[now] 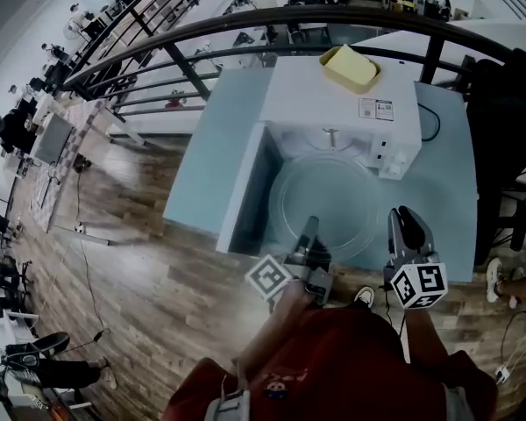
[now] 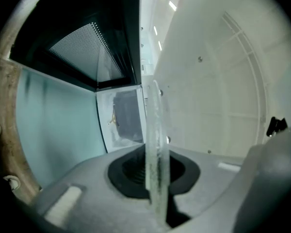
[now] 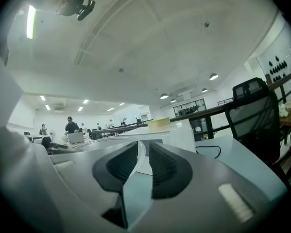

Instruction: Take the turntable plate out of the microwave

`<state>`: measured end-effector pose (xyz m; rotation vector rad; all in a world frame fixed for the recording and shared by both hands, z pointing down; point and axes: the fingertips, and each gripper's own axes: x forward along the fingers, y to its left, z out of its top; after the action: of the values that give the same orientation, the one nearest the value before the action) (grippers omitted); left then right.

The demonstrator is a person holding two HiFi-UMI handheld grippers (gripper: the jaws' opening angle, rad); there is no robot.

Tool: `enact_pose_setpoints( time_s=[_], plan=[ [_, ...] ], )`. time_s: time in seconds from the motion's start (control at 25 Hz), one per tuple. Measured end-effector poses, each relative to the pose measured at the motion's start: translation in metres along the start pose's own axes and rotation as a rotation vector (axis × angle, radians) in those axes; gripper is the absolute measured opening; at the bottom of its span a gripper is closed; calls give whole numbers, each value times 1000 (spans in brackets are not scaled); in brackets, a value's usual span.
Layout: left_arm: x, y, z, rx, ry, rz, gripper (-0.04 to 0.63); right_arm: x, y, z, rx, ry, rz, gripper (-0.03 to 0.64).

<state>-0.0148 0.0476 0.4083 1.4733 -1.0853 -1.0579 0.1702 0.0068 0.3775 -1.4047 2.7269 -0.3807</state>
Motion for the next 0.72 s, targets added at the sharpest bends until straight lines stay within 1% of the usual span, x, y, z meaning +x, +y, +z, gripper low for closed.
enact_pose_setpoints(
  time_s=[0.12, 0.32, 0.52, 0.72],
  plan=[
    [-4, -8, 2, -10, -9, 0, 23, -1, 2, 15, -42, -21, -8, 71],
    [-10, -16, 4, 12, -13, -4, 23, -2, 6, 32, -106, -35, -9, 71],
    [-12, -13, 5, 1, -12, 19, 23, -3, 5, 33, -108, -37, -25, 71],
    [-12, -20, 5, -11, -13, -1, 23, -4, 8, 34, -119, -29, -20, 71]
  ],
)
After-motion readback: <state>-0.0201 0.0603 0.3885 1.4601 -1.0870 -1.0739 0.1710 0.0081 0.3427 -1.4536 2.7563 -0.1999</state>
